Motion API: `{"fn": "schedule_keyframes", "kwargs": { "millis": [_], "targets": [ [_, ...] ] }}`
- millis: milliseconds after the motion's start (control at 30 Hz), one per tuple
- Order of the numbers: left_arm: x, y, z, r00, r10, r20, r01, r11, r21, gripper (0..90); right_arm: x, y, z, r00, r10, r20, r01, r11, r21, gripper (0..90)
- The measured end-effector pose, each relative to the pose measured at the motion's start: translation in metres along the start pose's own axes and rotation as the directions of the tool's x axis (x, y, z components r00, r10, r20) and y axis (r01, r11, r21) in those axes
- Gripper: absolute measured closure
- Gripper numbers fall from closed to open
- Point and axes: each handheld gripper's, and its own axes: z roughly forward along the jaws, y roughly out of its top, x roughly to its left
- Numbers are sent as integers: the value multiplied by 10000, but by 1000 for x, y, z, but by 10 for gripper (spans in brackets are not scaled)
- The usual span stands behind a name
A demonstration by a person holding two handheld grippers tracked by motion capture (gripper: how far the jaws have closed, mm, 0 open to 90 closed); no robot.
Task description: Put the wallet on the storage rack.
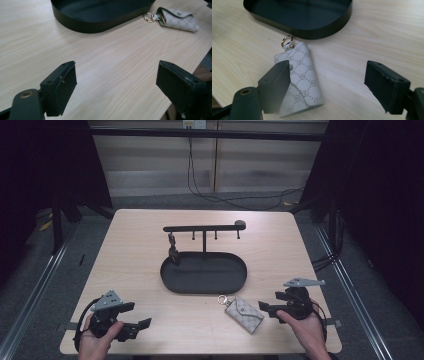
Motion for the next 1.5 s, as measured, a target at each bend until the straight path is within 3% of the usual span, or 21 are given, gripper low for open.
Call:
{"fn": "schedule_keyframes", "kwargs": {
  "millis": [167, 400, 500, 700, 833, 1033, 1267, 1300, 1500],
  "targets": [
    [-3, -4, -1, 9998, 174, 79, -174, 9998, -38, 166, 9, 5, 15, 9994, -144, -318, 175, 9949, 990, 206],
    [6, -15, 3, 9994, -234, 245, 231, 9997, 122, 167, 18, 16, 27, 9971, -503, -567, 596, 9824, 1769, 207],
    [11, -16, 3, 9988, -436, 210, 435, 9990, 63, 168, 22, 21, 30, 9959, -563, -704, 706, 9728, 2206, 198],
    [11, -18, 7, 9988, -408, 265, 400, 9988, 277, 171, 25, 29, 41, 9942, -810, -712, 984, 9519, 2902, 194],
    [7, -18, 10, 9989, -314, 343, 297, 9983, 498, 170, 30, 33, 46, 9927, -932, -768, 1138, 9343, 3378, 203],
    [2, -17, 10, 9992, -101, 389, 79, 9984, 568, 170, 35, 40, 57, 9879, -1268, -894, 1529, 8934, 4225, 237],
    [0, -18, 13, 9993, -127, 360, 103, 9978, 661, 170, 38, 49, 67, 9853, -1386, -996, 1696, 8591, 4829, 255],
    [0, -17, 13, 9991, -107, 421, 77, 9974, 711, 170, 39, 50, 69, 9848, -1449, -957, 1734, 8487, 4997, 254],
    [-1, -18, 14, 9990, -99, 426, 68, 9973, 726, 170, 43, 57, 75, 9821, -1537, -1088, 1882, 8164, 5459, 273]
  ]
}}
